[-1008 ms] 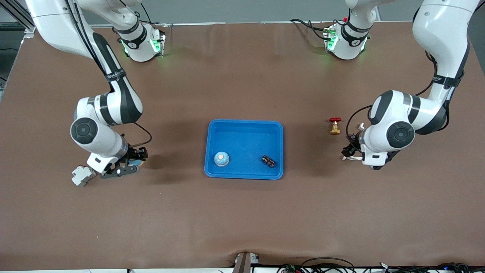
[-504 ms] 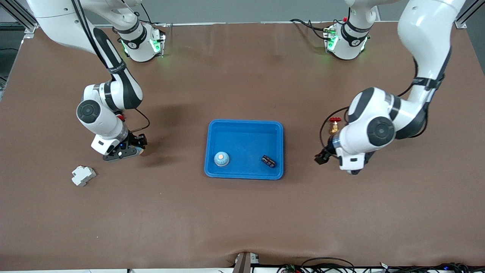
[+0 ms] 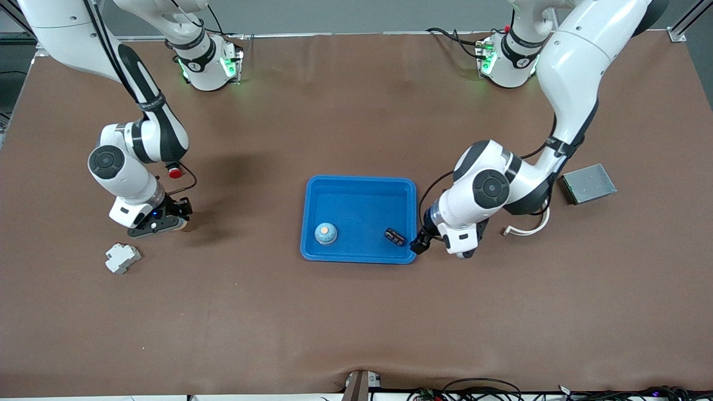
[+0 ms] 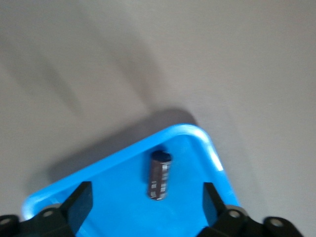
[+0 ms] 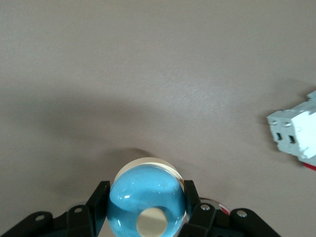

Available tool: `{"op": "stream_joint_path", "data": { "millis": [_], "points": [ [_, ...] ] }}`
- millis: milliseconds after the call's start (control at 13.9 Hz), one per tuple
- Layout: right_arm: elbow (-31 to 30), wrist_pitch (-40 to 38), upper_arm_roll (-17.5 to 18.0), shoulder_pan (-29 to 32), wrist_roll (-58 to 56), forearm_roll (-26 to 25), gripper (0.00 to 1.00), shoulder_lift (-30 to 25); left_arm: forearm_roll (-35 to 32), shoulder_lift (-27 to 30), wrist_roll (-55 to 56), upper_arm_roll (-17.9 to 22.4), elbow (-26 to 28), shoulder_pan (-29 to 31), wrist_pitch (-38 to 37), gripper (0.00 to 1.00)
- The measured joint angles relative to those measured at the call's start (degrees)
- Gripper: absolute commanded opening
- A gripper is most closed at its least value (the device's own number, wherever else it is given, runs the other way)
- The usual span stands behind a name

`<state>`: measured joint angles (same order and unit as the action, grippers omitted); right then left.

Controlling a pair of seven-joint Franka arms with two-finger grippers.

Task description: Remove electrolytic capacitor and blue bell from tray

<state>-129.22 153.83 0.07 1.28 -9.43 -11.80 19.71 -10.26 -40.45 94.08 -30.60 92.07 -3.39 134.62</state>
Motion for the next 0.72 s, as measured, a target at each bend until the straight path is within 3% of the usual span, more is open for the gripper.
{"op": "stream_joint_path", "data": {
  "millis": [72, 576, 720],
  "points": [
    [-0.47, 1.47, 0.0, 0.28, -0.09, -0.18, 0.0, 0.18, -0.3, -0.88, 1.2, 1.39, -0.28, -1.69, 1.97, 0.64],
    [-1.74, 7.78, 0.19, 0.42, -0.08, -0.61, 0.0, 4.33, -0.38, -5.68, 4.95, 14.24, -3.87, -18.13, 5.09, 0.55],
    [-1.71, 7.75, 0.2, 0.42, -0.08, -0.61, 0.99, 4.35, -0.39, -5.93, 5.04, 16.46, -3.97, -20.75, 5.06, 0.5]
  ]
}}
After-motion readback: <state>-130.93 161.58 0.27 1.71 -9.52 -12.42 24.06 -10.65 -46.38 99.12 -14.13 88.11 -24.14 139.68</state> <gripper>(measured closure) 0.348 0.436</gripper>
